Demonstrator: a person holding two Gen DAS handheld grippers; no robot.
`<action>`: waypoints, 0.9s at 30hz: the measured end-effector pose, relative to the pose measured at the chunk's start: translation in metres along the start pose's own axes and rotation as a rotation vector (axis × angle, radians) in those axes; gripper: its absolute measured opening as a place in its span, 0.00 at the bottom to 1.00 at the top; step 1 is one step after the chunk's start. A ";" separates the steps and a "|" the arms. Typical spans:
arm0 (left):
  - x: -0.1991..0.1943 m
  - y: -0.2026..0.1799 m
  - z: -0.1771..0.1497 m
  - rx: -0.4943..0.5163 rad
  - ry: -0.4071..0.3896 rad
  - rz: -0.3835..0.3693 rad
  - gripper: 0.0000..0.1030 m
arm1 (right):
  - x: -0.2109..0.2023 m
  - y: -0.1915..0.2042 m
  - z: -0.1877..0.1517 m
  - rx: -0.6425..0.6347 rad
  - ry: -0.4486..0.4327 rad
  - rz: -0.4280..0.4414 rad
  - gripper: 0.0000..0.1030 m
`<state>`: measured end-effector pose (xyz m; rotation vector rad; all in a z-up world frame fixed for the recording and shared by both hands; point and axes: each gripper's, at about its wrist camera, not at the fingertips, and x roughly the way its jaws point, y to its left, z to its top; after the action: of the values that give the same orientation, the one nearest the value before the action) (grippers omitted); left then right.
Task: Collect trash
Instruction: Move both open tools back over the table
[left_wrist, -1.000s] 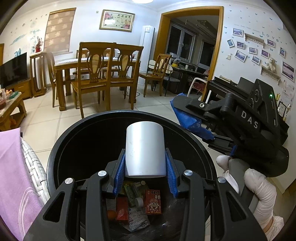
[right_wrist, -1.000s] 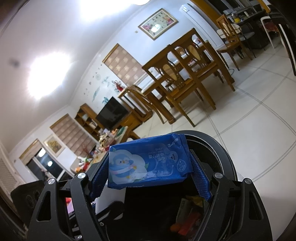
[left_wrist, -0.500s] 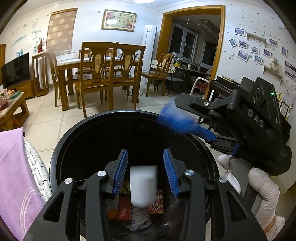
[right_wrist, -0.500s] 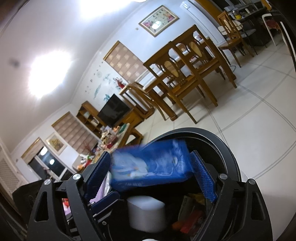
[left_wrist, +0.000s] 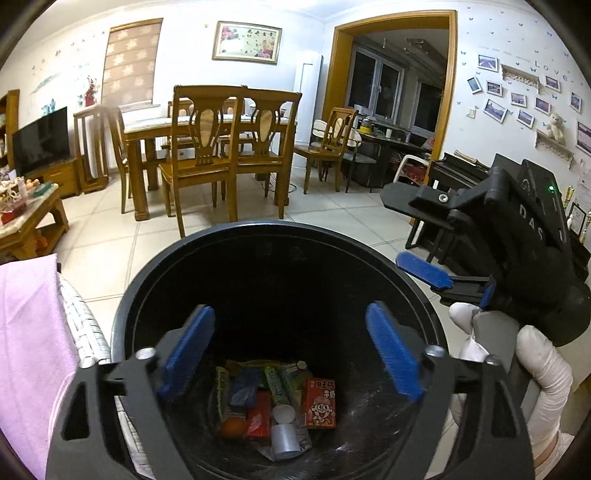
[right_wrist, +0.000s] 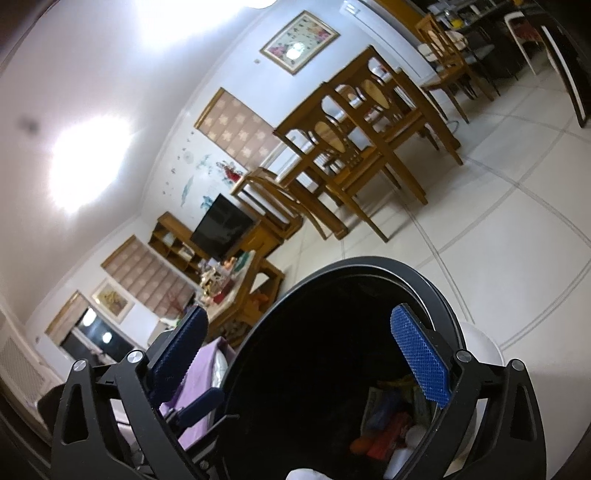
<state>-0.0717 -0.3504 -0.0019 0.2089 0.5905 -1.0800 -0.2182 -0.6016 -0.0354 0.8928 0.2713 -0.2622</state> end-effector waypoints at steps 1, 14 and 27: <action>0.000 0.000 0.000 -0.001 -0.002 -0.003 0.86 | 0.000 0.000 0.001 0.005 0.001 -0.002 0.95; -0.024 0.022 0.000 -0.089 -0.009 -0.007 0.95 | -0.006 0.014 -0.002 -0.011 0.007 -0.001 0.95; -0.101 0.115 -0.012 -0.200 -0.062 0.155 0.95 | 0.023 0.067 -0.025 -0.088 0.109 0.047 0.95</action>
<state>-0.0096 -0.2135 0.0298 0.0457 0.6121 -0.8685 -0.1774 -0.5445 -0.0094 0.8262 0.3602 -0.1573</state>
